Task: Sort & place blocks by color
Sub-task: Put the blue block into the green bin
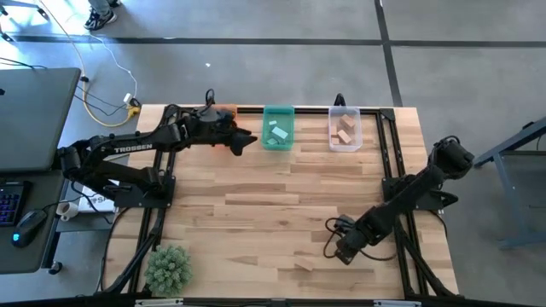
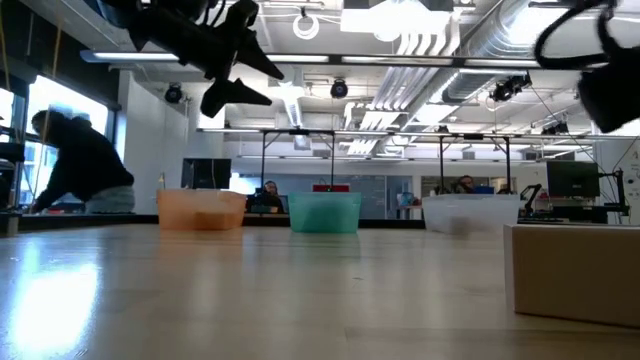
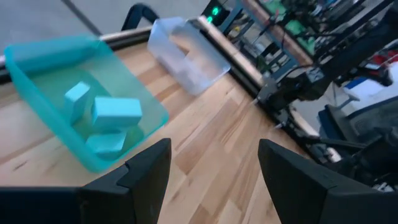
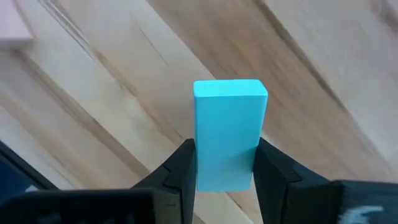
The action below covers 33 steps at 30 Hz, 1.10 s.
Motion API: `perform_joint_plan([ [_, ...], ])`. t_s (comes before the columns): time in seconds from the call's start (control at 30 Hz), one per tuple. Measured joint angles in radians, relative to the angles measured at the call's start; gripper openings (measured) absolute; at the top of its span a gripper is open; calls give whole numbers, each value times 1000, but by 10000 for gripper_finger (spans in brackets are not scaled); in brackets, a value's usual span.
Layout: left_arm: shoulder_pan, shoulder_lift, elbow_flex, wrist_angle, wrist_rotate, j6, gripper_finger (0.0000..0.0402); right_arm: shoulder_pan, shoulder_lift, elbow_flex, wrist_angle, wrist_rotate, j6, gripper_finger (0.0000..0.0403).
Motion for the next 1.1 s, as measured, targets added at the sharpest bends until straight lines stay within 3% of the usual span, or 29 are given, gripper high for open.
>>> perform_joint_plan([
  [0.37, 5, 0, 0, 91, -9, 35, 229, -225, -1, 99, -2, 87, -271, 98],
  [0.67, 38, 0, 0, 91, -29, 165, 229, -441, -2, 204, -7, 97, -555, 98],
  [1.1, 114, 0, 0, 90, -180, 294, 229, -718, -2, 332, 85, 106, -837, 98],
])
